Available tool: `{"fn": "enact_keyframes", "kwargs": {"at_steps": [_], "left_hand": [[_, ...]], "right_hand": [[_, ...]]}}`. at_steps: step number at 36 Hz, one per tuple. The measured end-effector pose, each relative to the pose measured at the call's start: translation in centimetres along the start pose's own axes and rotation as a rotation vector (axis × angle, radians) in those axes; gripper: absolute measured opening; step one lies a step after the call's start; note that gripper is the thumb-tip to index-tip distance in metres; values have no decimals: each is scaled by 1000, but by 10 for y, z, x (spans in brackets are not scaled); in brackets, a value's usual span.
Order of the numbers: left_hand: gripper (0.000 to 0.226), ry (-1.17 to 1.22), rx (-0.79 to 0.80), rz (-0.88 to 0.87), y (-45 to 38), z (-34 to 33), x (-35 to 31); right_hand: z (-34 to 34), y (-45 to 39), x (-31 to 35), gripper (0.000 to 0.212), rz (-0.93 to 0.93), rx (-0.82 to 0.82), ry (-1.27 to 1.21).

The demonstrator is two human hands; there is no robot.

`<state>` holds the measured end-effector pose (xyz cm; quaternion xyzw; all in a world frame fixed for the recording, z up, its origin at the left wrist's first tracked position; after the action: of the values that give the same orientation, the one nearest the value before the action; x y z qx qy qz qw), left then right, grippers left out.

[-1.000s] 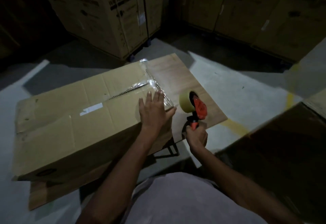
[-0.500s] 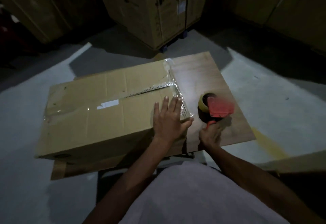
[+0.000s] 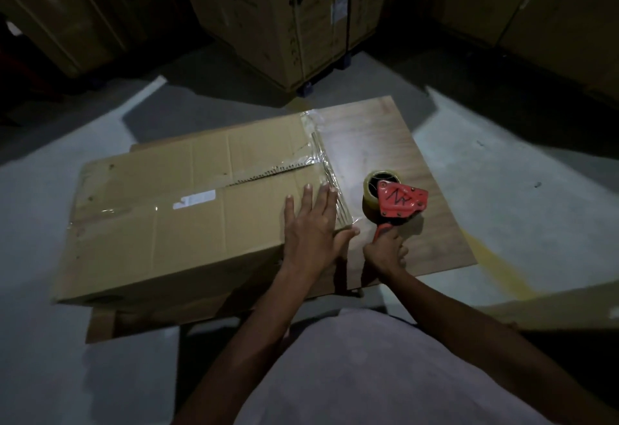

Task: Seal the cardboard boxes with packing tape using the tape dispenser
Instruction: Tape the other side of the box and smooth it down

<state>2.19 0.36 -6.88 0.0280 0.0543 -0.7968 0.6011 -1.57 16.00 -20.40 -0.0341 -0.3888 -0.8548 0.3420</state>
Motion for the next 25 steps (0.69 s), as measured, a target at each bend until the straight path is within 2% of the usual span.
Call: {"fn": "enact_keyframes", "kwargs": {"at_steps": [7, 11, 17, 20, 23, 25], "left_hand": [[86, 5, 150, -55, -3, 5, 5], [84, 16, 187, -101, -2, 9, 9], [85, 104, 171, -146, 5, 11, 18], [92, 109, 143, -166, 7, 10, 20], [101, 73, 128, -159, 8, 4, 20], [98, 42, 95, -156, 9, 0, 19]], "right_hand": [[7, 1, -3, 73, 44, 120, -43], [18, 3, -5, 39, 121, 181, -98], [25, 25, -8, 30, 179, 260, -184], [27, 39, -5, 17, 291, 315, -194], [32, 59, -5, 38, 369, 472, -269], [35, 74, -7, 46, 402, 584, -334]]}}
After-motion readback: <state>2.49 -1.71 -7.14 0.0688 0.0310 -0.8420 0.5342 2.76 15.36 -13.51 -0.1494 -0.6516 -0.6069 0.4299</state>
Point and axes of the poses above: each hand's wrist, its own y-axis away from the middle knuckle, its own z-axis out of the back of the hand, x = y × z, the point moved 3 cm from there along -y, towards the middle knuckle, and after that the axes turned 13 degrees about -z, right-handed, at the moved point
